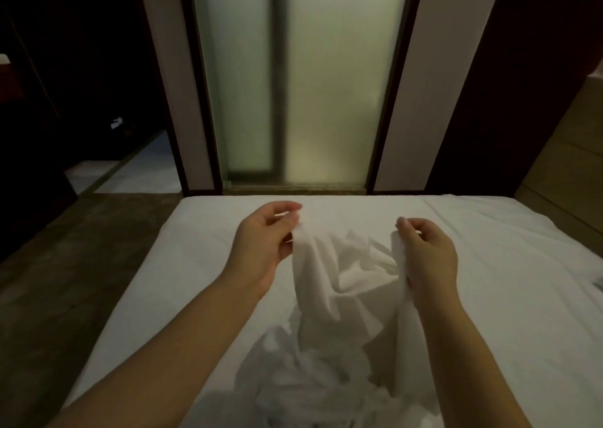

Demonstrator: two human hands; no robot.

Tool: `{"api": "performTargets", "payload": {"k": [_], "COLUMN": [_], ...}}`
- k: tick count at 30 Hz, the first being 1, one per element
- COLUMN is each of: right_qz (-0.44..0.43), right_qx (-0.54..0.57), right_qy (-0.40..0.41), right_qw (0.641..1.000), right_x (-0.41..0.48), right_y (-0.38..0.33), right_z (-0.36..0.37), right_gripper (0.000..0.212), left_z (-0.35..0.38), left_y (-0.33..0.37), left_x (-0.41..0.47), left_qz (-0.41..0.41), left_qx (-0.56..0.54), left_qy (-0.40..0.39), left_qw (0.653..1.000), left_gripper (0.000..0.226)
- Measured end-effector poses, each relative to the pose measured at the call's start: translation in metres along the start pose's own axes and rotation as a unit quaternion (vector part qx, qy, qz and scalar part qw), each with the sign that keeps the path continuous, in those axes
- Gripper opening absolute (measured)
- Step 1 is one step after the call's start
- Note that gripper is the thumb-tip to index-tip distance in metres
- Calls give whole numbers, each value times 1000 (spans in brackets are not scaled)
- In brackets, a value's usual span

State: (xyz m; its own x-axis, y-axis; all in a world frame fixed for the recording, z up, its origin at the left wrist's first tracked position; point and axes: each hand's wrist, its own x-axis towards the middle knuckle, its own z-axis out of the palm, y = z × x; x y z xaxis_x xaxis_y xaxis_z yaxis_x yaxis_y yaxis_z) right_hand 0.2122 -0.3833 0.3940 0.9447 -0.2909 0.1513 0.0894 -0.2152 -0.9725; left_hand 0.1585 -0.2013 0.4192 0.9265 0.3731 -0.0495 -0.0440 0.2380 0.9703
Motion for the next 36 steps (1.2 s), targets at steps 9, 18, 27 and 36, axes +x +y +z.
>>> {"api": "performTargets", "payload": {"k": [9,18,27,36], "right_qz": [-21,-27,-252,-244], "right_qx": [79,79,-104,-35], "right_qy": [-173,-265,-255,-281], "right_qw": [982,961,928,928], "right_x": [-103,-106,-69,-8], "right_y": [-36,-36,-40,-35], "right_z": [14,-6,-24,-38], "right_gripper": [7,11,26,18], "left_z": [6,-4,22,65], "left_y": [-26,-26,-24,-4], "left_x": [-53,-67,-67,-45], "left_qz": [208,302,257,256], "left_qx": [198,203,188,158], "left_qy": [-44,-41,-2,17], "left_qw": [957,930,948,954], "left_gripper": [21,16,21,20]}}
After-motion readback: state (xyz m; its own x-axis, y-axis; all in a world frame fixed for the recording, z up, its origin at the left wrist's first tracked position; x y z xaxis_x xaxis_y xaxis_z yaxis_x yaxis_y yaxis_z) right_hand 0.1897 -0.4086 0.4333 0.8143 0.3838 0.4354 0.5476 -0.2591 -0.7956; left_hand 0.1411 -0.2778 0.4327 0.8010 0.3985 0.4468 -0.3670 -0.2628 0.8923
